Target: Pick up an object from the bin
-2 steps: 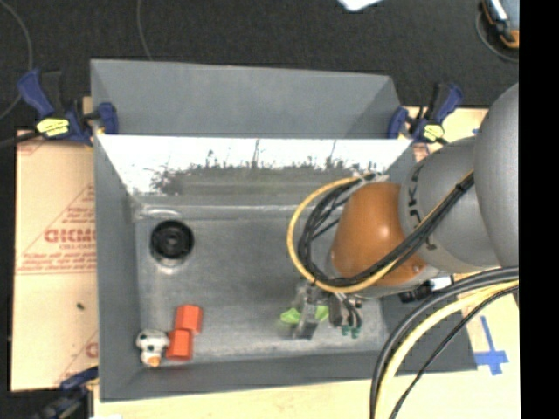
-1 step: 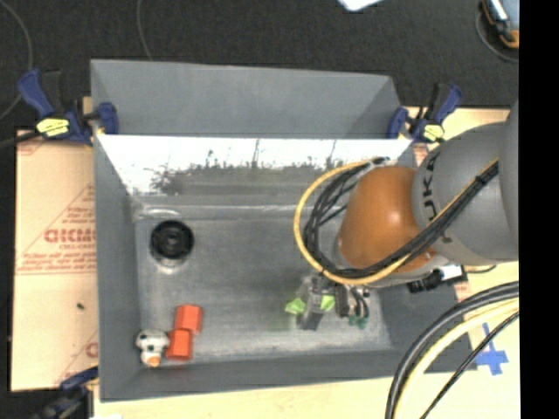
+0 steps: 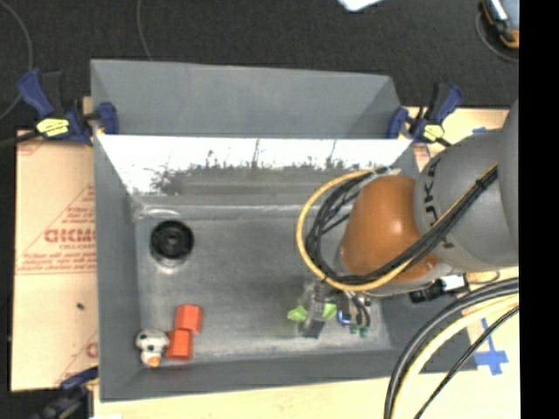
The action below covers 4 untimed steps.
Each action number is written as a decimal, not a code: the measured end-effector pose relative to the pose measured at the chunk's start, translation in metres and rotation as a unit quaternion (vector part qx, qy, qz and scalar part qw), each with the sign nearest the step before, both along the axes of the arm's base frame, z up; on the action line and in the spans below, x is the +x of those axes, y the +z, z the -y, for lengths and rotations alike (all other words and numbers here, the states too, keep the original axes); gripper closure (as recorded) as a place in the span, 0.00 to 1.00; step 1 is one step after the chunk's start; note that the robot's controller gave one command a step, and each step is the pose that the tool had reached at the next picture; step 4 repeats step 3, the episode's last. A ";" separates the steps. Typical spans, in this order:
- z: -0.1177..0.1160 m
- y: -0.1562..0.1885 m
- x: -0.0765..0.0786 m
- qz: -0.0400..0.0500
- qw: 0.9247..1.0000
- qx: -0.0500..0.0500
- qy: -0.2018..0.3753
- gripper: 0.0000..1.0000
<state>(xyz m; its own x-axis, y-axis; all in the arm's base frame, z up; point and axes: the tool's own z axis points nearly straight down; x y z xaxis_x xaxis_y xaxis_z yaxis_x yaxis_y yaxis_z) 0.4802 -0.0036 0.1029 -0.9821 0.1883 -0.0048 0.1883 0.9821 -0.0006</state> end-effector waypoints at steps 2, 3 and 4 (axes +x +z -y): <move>0.008 0.096 -0.003 -0.002 1.000 0.000 -0.007 1.00; -0.006 0.162 0.018 0.009 1.000 0.000 0.004 1.00; -0.006 0.162 0.018 0.009 1.000 0.000 0.004 1.00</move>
Offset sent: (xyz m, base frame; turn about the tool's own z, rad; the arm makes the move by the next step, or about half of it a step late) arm -0.0055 -0.0073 0.1221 0.0385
